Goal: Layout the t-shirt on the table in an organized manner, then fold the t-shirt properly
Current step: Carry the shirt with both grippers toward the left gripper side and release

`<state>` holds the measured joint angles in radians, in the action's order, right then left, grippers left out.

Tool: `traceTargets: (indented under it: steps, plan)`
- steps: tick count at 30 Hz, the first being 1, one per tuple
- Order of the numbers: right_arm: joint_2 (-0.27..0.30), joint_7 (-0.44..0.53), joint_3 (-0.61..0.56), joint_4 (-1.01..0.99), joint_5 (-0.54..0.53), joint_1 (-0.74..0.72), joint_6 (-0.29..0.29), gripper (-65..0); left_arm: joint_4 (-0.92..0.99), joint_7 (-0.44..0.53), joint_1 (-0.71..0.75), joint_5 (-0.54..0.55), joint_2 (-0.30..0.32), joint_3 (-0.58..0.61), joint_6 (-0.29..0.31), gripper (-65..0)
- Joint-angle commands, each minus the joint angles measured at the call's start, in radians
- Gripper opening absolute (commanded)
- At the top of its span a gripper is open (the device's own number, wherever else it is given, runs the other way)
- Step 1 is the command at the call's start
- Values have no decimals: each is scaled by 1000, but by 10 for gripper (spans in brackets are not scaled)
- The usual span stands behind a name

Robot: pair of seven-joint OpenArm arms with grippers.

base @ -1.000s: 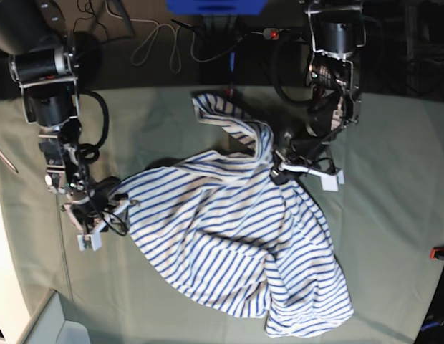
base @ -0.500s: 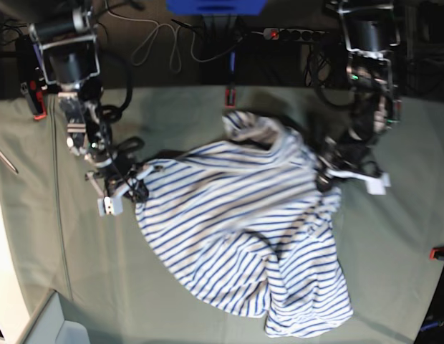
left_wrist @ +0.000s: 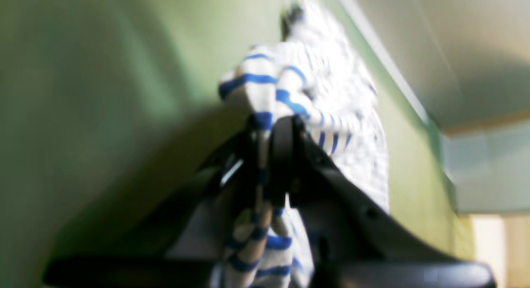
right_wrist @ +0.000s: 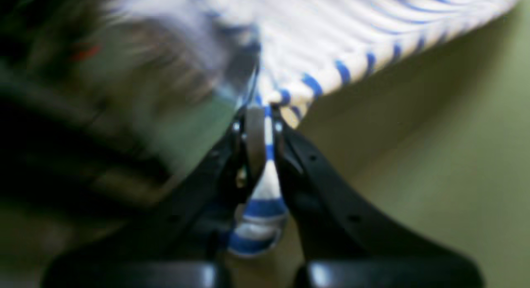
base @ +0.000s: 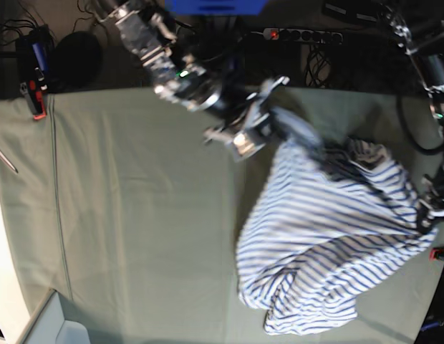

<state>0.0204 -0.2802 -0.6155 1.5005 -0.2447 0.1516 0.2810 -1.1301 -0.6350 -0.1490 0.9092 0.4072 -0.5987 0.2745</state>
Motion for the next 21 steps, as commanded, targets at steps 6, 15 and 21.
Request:
traceTargets:
  steps: [6,15,21]
  plan:
    - [-21,-11,-88,7,-11,-11,11,-519,45,25,-83,-63,121,-108,10,-650]
    - [62,-11,-108,47,-12,-16,11,-433,43,20,-142,-240,137,-201,10,-648]
    - [102,-11,-106,87,-12,-14,11,-433,43,24,-140,-266,131,-201,10,-433]
